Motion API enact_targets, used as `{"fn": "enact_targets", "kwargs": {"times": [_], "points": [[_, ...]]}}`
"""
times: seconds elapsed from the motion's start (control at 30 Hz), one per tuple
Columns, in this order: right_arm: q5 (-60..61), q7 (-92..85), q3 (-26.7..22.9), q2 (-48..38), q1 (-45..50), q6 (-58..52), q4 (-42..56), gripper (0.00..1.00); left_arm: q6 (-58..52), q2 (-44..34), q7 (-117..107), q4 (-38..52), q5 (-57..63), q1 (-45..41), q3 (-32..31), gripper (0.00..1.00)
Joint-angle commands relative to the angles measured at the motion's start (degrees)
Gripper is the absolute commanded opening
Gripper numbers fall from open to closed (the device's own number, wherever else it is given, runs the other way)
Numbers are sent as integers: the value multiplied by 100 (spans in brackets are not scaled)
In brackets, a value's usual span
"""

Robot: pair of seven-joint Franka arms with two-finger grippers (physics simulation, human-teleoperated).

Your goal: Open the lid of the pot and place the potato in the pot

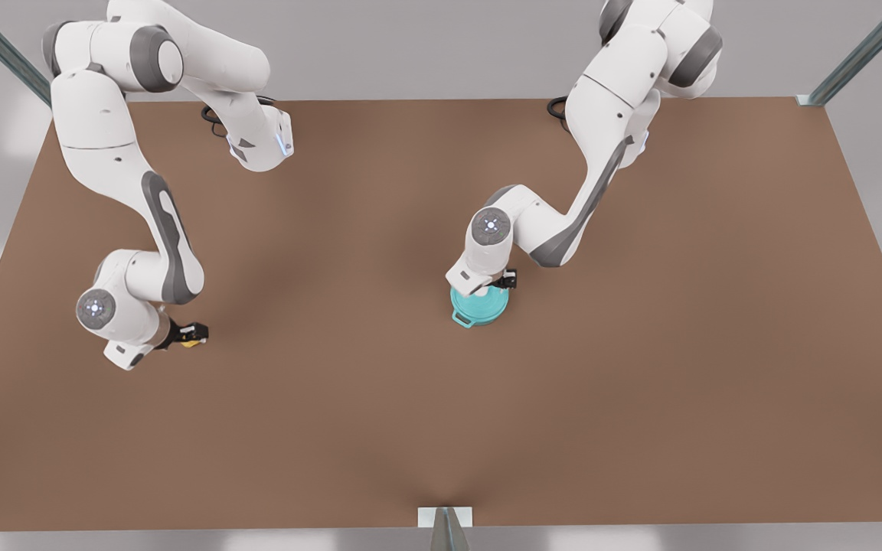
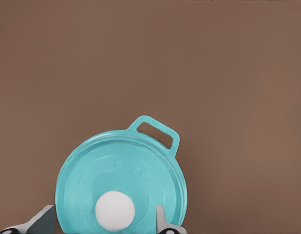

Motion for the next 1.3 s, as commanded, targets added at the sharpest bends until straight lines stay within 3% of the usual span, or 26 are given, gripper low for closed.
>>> {"fn": "enact_targets", "kwargs": {"times": [0.0,0.4,0.43,0.47,0.5,0.6,0.8,0.87,0.93,1.03,1.17,1.2,1.27], "points": [[-25,-1040,-24,62,0,190,14,100,229,12,-621,-13,14,9,4,100],[28,-970,-68,326,-115,383,-91,100,448,363,-612,5,31,0,4,100],[28,-970,-60,291,-115,383,-171,100,448,354,-612,5,31,0,4,91],[37,-970,-51,291,-115,383,-223,100,448,363,-612,-4,31,0,4,71],[37,-961,-42,274,-106,383,-258,100,439,363,-621,-4,31,0,4,59],[37,-970,-16,194,-106,383,-373,97,378,337,-612,5,31,0,4,46],[28,-1005,-16,177,-106,357,-364,74,-70,284,-428,286,225,61,48,34],[28,-1022,-16,177,-106,348,-364,62,-553,336,55,865,225,342,66,34],[28,-1031,-16,177,-106,348,-355,53,-527,521,1285,1103,181,1203,66,34],[28,-1040,-16,177,-106,348,-355,48,298,1233,2551,1279,242,2118,66,34],[28,-1031,11,-69,-53,76,-329,47,492,1620,2824,1543,242,2127,241,34],[28,-1022,11,-96,-53,58,-329,47,475,1602,2824,1551,329,2118,241,100],[28,-1031,20,-131,-44,6,-329,47,-835,1523,3158,2211,480,2127,250,100]]}}
